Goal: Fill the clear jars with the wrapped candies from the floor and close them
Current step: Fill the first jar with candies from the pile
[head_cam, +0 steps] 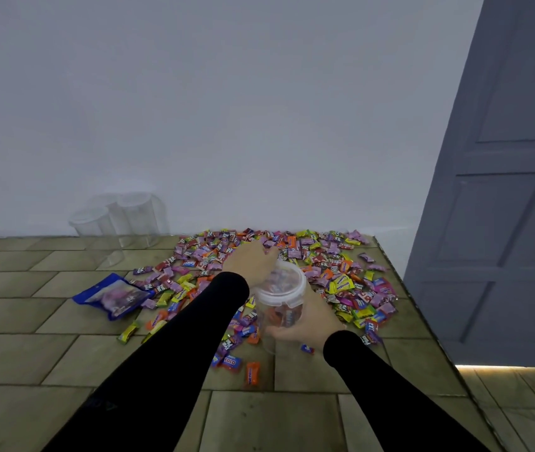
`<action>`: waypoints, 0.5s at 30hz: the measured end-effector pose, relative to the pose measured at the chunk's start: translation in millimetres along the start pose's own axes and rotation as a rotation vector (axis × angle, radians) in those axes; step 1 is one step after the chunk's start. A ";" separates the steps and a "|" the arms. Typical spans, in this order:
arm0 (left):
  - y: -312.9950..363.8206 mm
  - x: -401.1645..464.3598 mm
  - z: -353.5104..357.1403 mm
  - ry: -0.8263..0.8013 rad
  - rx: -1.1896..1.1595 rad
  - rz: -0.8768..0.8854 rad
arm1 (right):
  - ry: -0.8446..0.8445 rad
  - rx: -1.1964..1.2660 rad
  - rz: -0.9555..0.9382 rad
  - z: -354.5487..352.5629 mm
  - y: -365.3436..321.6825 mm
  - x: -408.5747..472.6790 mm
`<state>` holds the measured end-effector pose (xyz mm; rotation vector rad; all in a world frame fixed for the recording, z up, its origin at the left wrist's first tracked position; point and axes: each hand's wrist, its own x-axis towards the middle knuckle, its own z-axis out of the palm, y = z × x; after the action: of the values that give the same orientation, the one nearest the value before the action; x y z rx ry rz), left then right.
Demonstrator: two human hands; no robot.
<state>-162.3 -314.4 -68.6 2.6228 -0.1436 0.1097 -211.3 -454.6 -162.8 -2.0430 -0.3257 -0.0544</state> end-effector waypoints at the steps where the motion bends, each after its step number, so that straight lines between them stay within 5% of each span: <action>1: -1.4 -3.0 -3.1 0.065 0.007 0.035 | -0.002 0.000 -0.001 0.1 0.3 -0.1; 8: -26.5 -32.9 -26.0 0.072 0.235 0.859 | -0.005 0.034 -0.017 -0.1 3.4 0.1; 15: -46.3 -42.5 -6.6 -0.007 0.296 0.786 | -0.023 0.057 -0.019 0.2 2.1 -0.9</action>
<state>-199.1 -267.5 -89.8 2.6896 -1.2329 0.4127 -211.6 -455.5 -164.9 -1.9854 -0.3573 -0.0328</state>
